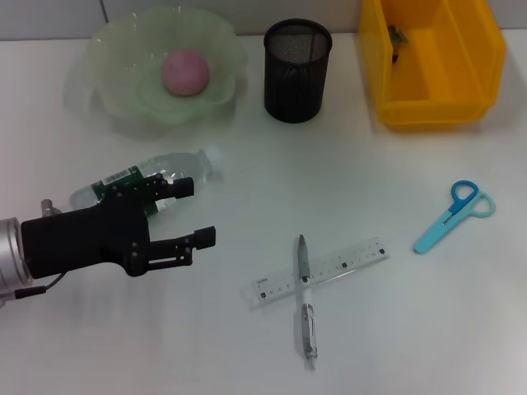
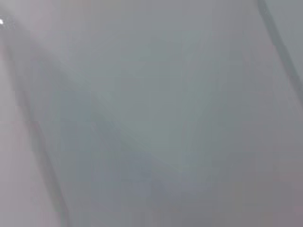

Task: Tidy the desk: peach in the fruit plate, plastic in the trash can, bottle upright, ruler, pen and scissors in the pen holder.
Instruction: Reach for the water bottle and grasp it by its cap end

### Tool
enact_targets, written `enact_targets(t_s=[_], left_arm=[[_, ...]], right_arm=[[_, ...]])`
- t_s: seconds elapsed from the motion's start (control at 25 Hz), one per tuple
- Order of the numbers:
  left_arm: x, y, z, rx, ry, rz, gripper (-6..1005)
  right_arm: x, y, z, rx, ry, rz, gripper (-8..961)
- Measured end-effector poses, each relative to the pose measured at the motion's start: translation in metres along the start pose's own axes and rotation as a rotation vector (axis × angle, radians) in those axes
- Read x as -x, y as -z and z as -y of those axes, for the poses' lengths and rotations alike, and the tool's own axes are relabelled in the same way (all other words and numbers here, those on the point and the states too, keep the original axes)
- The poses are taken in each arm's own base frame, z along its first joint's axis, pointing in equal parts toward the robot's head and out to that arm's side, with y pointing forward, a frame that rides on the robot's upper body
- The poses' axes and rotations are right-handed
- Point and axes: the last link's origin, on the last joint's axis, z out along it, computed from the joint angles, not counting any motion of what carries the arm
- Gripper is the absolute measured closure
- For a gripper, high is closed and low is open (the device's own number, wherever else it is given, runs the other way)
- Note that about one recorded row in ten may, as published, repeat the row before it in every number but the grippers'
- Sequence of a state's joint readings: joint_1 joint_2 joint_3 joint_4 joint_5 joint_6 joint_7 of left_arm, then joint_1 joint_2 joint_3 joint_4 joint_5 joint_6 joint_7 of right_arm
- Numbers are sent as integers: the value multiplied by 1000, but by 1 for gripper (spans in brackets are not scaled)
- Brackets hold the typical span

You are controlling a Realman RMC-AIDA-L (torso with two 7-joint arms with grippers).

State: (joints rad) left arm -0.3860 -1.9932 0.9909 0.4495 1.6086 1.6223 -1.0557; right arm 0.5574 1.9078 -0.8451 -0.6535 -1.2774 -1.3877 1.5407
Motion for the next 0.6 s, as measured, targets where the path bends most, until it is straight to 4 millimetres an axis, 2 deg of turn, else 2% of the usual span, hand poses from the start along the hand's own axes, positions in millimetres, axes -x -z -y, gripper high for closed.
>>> enact_targets(t_s=[0.24,0.44,0.6], left_arm=[[-5,-4,3,12,7,-2,227],[-9,-6,6,19,20,3,229],[-11,-7,9,17,30,6,230]], right_arm=[[-45,25,-29,215,45,-206,194],[-86,38,-37,252,88,-394,194],[-116,42,-43,265,134,-516,193]])
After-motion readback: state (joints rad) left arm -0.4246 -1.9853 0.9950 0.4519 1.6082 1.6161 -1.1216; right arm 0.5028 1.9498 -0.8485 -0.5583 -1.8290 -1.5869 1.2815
